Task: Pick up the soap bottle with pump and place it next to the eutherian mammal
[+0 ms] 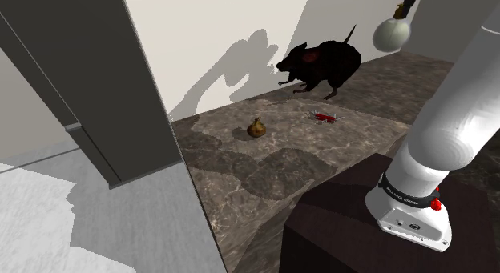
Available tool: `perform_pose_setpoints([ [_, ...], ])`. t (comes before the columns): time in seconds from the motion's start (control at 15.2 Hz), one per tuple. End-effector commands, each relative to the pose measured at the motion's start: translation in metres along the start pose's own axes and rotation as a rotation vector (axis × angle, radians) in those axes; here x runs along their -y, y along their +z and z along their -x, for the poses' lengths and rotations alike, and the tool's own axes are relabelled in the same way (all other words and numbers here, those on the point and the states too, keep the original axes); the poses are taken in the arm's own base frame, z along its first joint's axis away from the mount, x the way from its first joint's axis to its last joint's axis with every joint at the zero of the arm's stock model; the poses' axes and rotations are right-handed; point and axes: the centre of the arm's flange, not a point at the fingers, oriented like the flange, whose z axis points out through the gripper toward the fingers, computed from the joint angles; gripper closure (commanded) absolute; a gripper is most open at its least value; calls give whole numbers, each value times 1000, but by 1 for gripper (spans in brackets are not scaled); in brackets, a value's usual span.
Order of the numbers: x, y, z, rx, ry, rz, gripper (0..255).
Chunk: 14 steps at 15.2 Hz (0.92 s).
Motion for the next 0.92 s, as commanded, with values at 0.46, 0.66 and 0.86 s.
perform_pose_setpoints([
  [0.46, 2, 49, 3, 0, 0, 1, 255],
  [0.66, 3, 64, 3, 0, 0, 1, 255],
  [0.86, 3, 80, 4, 0, 0, 1, 255],
])
